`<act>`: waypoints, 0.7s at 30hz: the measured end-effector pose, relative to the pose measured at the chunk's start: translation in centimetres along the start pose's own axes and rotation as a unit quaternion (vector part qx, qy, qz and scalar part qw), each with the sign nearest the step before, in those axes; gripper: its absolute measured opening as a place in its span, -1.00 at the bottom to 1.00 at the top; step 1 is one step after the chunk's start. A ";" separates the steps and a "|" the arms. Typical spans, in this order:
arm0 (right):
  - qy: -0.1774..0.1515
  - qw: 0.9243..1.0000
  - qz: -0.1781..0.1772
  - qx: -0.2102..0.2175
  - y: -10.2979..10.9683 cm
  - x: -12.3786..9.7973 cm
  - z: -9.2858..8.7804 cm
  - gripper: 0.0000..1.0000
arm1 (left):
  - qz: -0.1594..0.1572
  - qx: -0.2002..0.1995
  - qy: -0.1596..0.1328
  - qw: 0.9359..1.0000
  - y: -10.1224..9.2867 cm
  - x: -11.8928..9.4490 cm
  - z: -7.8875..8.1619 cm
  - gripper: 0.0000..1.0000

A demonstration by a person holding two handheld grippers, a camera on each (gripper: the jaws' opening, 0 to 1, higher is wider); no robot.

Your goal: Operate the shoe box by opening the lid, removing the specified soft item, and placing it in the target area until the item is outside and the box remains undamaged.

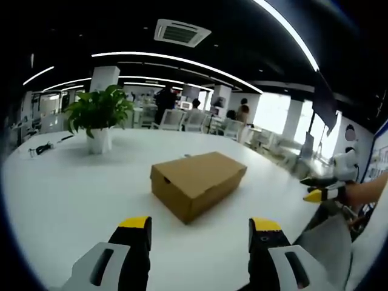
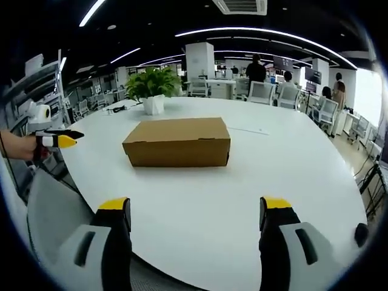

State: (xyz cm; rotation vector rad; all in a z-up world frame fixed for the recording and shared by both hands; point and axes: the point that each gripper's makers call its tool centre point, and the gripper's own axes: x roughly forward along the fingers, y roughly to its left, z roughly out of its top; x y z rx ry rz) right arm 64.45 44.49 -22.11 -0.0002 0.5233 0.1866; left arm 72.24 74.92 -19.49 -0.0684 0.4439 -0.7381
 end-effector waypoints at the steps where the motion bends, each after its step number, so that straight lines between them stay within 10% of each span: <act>1: 0.000 1.000 0.000 -0.001 -0.1 0.2 0.1 0.66 | -0.001 0.001 0.002 1.000 0.0 0.2 0.0 0.31; 21: -0.001 1.000 0.012 -0.007 -0.9 4.0 1.0 0.66 | -0.007 0.010 0.015 1.000 0.7 2.9 0.2 0.30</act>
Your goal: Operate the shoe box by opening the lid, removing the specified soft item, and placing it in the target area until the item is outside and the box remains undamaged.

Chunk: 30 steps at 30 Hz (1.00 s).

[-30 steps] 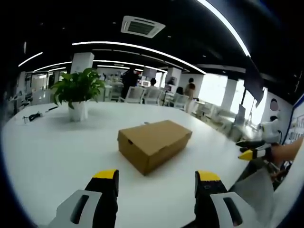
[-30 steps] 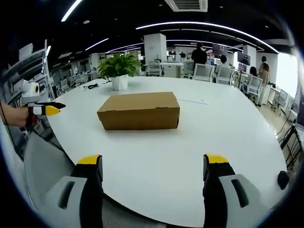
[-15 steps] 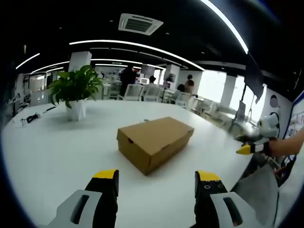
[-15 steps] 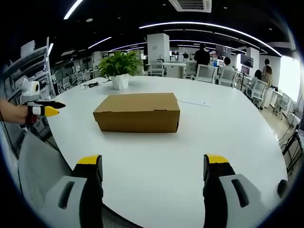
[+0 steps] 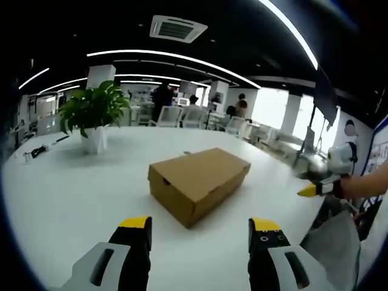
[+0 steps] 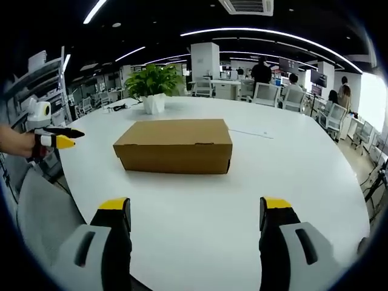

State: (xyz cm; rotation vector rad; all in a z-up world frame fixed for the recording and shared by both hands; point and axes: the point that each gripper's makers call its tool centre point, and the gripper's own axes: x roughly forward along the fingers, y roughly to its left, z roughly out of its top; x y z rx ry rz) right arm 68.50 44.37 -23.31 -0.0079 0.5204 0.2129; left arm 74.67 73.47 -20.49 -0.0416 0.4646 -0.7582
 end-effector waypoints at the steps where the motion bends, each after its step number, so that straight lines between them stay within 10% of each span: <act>1: 0.000 1.000 0.001 0.001 0.1 0.1 0.1 0.66 | -0.001 0.000 0.002 1.000 -0.1 0.1 0.0 0.30; 30: 0.016 0.999 0.023 -0.029 -1.1 4.8 0.3 0.65 | -0.008 -0.007 0.019 1.000 1.2 4.2 -1.0 0.32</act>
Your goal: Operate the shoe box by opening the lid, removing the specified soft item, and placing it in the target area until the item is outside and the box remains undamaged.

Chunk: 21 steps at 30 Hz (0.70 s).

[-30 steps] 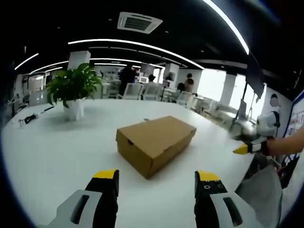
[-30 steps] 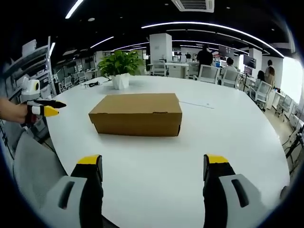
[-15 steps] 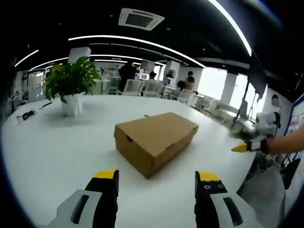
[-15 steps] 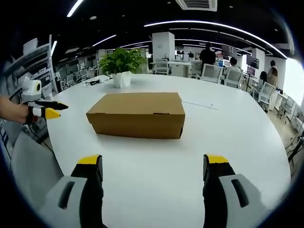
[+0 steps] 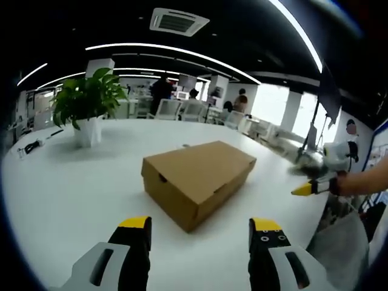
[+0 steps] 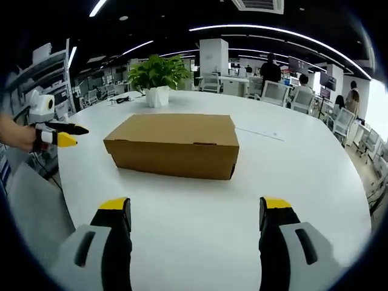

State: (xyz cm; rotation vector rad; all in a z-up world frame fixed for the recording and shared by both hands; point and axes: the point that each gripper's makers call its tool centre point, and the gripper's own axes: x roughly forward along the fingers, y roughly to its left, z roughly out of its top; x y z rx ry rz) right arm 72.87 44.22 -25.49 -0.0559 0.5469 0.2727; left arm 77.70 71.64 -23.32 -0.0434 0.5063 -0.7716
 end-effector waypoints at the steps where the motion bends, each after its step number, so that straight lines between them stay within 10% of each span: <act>1: 0.000 1.000 0.001 0.000 0.0 0.1 0.0 0.65 | 0.000 0.000 0.001 1.000 0.0 0.1 0.0 0.32; 21: -0.005 1.000 0.011 0.007 -1.9 4.1 1.2 0.66 | 0.010 -0.019 0.012 1.000 1.7 3.1 -1.4 0.33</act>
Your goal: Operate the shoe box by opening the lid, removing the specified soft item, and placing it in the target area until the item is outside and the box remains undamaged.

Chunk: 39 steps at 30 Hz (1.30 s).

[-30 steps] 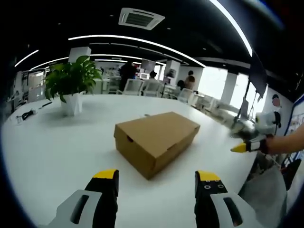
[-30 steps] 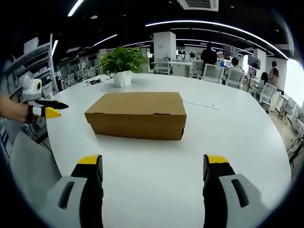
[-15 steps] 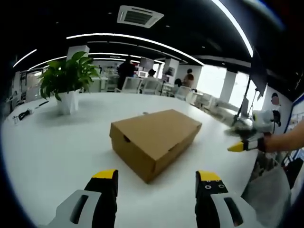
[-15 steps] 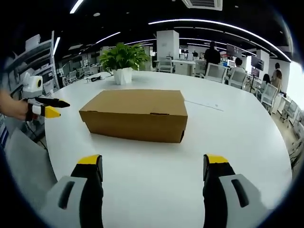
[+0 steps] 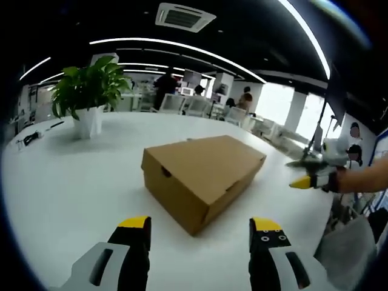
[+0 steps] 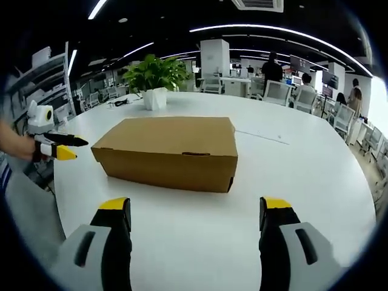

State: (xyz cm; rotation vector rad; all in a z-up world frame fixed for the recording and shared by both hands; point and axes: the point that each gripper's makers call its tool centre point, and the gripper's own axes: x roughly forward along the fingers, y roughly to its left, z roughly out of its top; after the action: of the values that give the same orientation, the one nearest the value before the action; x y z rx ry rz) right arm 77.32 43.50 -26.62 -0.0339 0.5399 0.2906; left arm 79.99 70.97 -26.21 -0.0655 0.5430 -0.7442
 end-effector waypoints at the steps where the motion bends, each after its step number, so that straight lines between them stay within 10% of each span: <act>1: 0.001 1.000 0.001 0.000 -0.1 0.1 0.0 0.66 | 0.000 0.000 0.000 1.000 0.0 0.1 0.0 0.33; 39: 0.013 0.997 0.050 -0.055 -1.5 6.7 1.4 0.66 | -0.013 -0.019 0.016 1.000 -0.6 4.4 -0.6 0.32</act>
State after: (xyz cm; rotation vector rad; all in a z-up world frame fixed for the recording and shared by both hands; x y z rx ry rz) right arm 83.95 44.04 -28.89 -0.1174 0.5518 0.4185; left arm 81.94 67.71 -28.53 -0.0962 0.5880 -0.7615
